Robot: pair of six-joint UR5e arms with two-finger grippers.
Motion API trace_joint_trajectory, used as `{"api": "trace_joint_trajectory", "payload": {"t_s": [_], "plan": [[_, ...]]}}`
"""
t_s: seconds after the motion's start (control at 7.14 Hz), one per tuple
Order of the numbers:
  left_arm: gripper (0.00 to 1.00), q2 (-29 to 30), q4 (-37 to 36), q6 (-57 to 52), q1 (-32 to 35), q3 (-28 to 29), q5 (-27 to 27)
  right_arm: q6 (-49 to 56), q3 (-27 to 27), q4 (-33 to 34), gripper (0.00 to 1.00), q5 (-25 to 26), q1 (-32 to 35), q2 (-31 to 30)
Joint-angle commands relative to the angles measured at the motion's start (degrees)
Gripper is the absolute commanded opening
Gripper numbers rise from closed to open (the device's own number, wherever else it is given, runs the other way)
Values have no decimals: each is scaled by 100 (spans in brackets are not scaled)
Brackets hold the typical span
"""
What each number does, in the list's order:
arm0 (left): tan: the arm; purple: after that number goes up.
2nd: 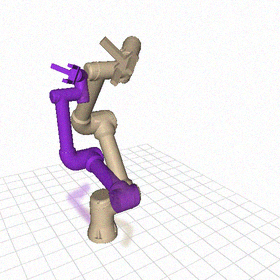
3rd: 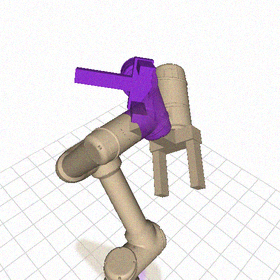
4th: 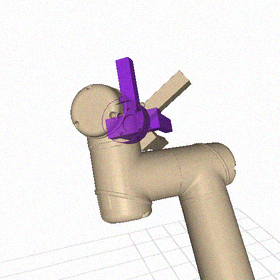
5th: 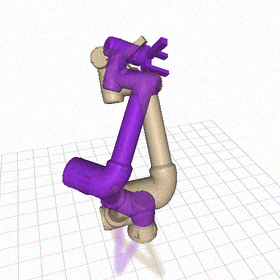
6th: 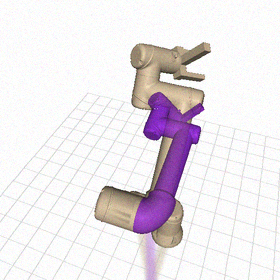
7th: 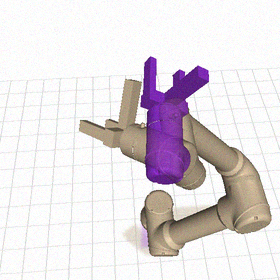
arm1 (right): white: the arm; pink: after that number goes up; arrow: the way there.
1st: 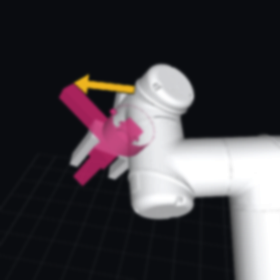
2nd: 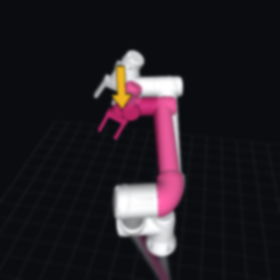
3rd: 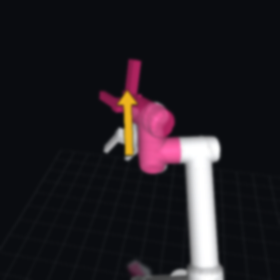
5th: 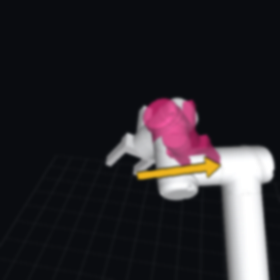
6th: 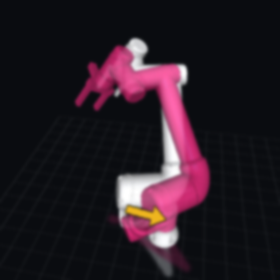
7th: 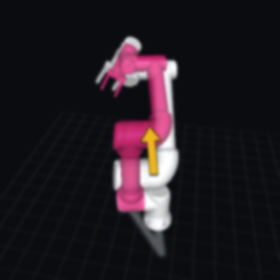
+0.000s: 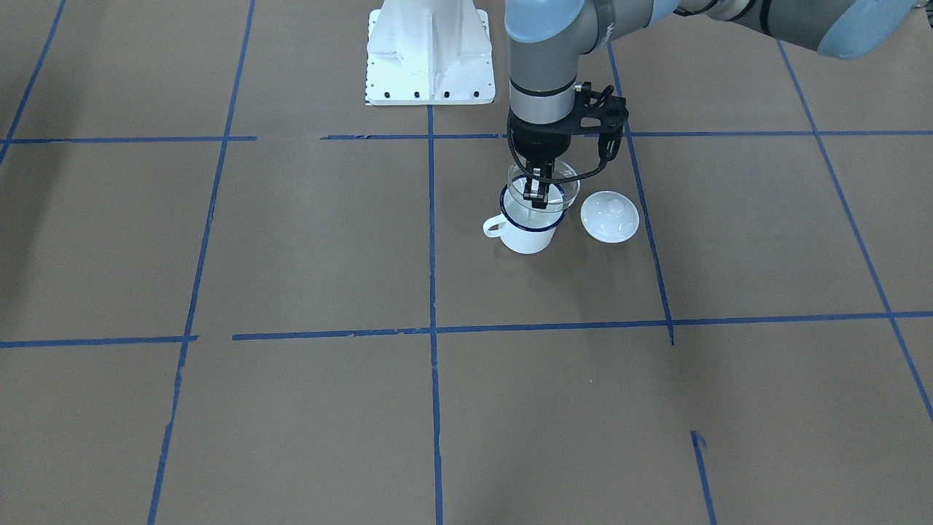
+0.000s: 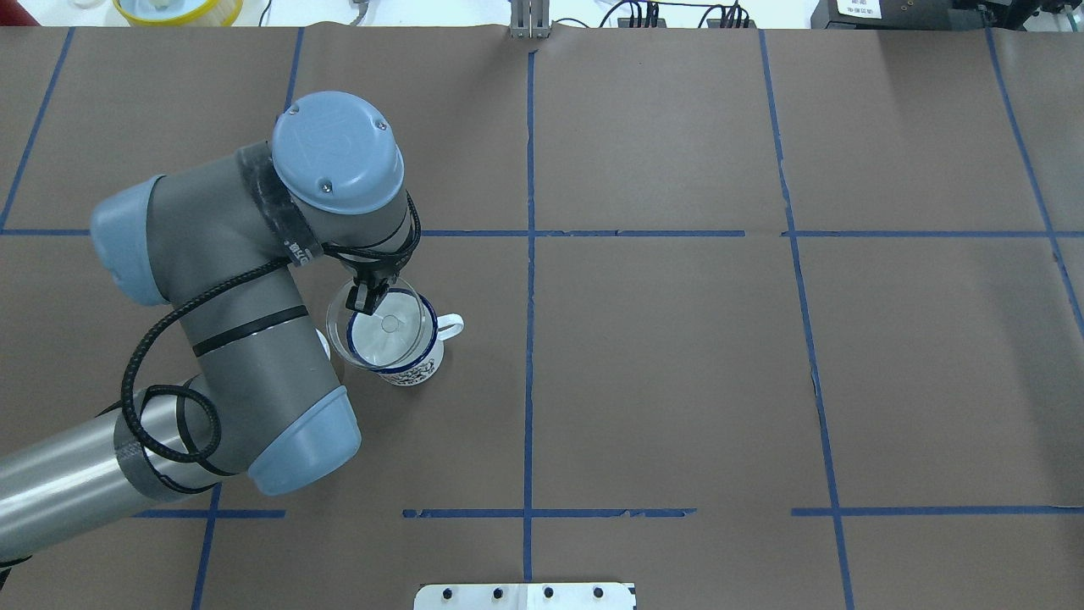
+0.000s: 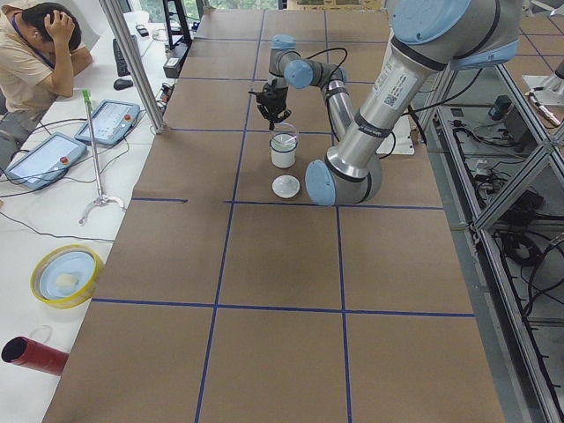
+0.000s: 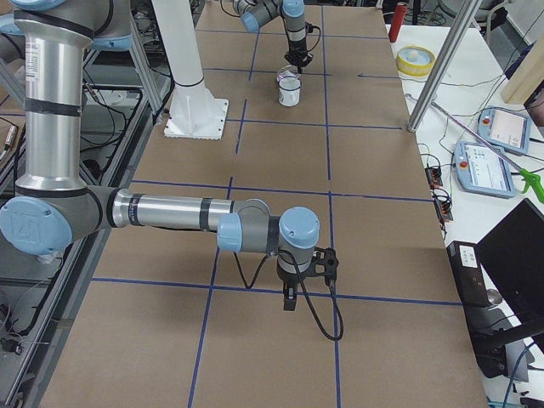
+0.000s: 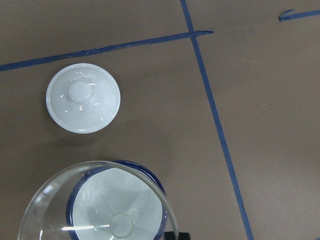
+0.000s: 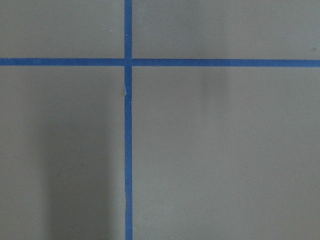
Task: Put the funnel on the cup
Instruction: 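Lower the funnel into the mug and open the left gripper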
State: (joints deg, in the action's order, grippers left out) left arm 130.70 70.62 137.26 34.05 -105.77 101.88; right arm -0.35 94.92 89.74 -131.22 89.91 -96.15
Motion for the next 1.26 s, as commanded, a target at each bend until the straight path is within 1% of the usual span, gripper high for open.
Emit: {"api": "trace_joint_trajectory", "payload": {"t_s": [0.0, 0.14, 0.28, 0.42, 0.56, 0.7, 0.84, 0.98, 1.12], "plan": [[65, -10, 74, -93, -152, 92, -10, 0, 0, 0, 100, 0, 0, 0], [68, -1, 74, -155, -153, 75, -10, 0, 0, 0, 100, 0, 0, 0], [69, -10, 74, -173, -153, 57, -10, 0, 0, 0, 100, 0, 0, 0], [71, 8, 22, -652, -153, 5, 16, 0, 0, 0, 100, 0, 0, 0], [73, -18, 30, -857, -153, 22, 7, 0, 0, 0, 100, 0, 0, 0], [73, -53, 22, -1128, -127, 4, 7, 0, 0, 0, 100, 0, 0, 0], [73, -106, 22, -1523, -22, -161, 16, 0, 0, 0, 100, 0, 0, 0], [73, -568, 39, -2223, 49, -946, 51, 0, 0, 0, 100, 0, 0, 0], [73, -894, 65, -2926, 145, -1485, 69, 0, 0, 0, 100, 0, 0, 0]]}}
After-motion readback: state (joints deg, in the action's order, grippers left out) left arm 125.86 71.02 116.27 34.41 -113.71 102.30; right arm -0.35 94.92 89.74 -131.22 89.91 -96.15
